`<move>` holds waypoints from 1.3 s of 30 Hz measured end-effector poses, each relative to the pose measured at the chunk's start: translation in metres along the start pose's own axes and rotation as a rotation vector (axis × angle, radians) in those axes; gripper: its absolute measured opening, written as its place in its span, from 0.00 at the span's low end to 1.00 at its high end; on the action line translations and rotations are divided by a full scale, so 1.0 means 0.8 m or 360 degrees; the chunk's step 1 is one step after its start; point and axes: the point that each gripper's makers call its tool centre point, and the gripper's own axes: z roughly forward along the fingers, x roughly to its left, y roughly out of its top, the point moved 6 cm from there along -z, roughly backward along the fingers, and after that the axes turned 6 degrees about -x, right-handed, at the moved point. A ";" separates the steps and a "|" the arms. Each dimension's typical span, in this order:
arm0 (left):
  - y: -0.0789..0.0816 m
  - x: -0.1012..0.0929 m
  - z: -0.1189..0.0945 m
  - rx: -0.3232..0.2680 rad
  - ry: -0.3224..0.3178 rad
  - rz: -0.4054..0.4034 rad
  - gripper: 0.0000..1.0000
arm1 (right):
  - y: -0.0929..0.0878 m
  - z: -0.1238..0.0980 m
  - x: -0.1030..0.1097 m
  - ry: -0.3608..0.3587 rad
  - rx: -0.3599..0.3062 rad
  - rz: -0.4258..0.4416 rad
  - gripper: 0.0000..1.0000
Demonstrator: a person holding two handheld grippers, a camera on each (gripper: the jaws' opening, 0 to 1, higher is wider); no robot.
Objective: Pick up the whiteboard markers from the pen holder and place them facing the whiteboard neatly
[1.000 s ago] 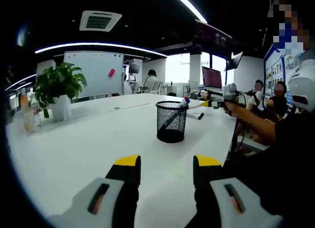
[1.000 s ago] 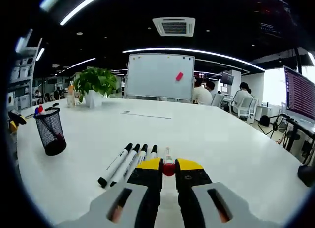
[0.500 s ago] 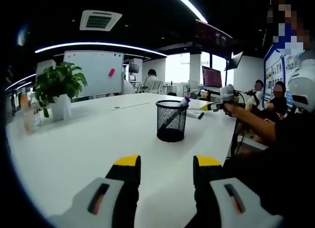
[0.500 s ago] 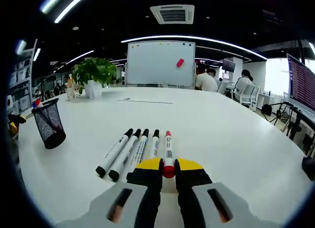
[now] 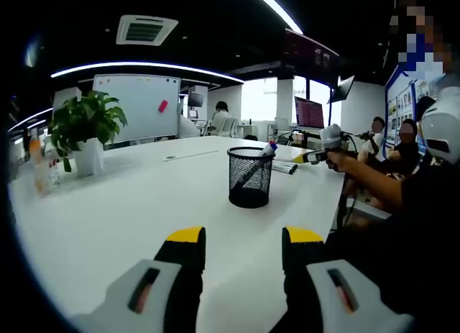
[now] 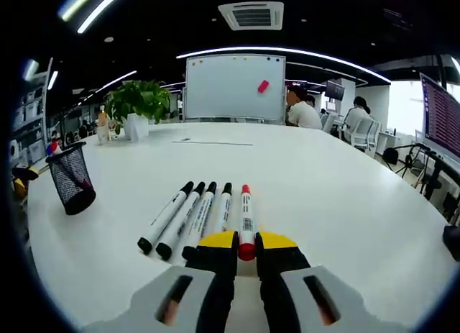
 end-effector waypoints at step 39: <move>0.001 -0.001 0.001 -0.0002 -0.0005 0.0000 0.44 | 0.024 -0.018 -0.010 -0.0028 -0.0145 0.0067 0.25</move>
